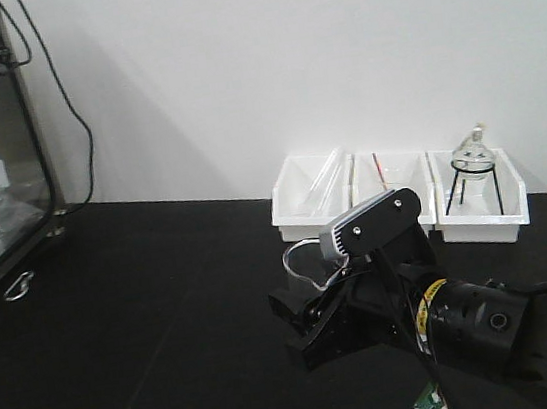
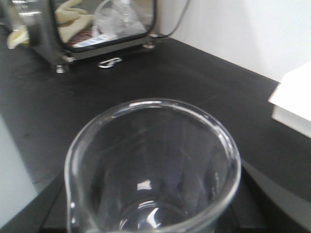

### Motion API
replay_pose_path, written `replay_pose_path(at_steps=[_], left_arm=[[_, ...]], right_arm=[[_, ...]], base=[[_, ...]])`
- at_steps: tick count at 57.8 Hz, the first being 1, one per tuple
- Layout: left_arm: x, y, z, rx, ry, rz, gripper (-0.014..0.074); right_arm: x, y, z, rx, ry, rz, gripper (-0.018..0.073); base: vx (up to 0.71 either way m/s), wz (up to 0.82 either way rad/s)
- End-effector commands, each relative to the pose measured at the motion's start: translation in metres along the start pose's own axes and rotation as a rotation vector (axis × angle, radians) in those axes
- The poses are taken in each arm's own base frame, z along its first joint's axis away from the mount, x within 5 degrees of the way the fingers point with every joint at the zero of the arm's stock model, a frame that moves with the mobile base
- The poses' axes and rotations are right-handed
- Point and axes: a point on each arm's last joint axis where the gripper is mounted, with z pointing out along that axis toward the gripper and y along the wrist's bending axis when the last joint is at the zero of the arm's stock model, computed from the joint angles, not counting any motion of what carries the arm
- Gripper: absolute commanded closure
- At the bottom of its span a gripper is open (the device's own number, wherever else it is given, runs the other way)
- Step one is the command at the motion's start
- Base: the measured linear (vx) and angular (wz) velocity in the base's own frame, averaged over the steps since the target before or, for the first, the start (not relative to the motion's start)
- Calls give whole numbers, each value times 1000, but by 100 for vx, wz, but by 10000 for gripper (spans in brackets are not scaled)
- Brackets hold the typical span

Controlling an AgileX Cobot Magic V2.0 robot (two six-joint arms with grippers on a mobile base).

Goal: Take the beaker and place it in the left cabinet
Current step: 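Drive away from the bench holding the beaker in the right gripper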

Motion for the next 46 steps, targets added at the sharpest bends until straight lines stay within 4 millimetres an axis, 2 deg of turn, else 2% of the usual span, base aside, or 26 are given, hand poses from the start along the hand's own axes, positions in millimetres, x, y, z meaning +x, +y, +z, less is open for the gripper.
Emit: replay_pose_path(at_steps=[1,21,46], left_arm=[[-3,0,-1,-7,-77,-6,595],[-3,0,-1,-7,-77,-6,595],[-3,0,-1,-7,-77,-6,595]], right_arm=[[-25,1,-10,-21,-125,1,568],[-25,1,-10,-21,-125,1,568],[-25,1,-10,-21,-125,1,568]], base=[[-21,42],[-19,51],[-14,71]])
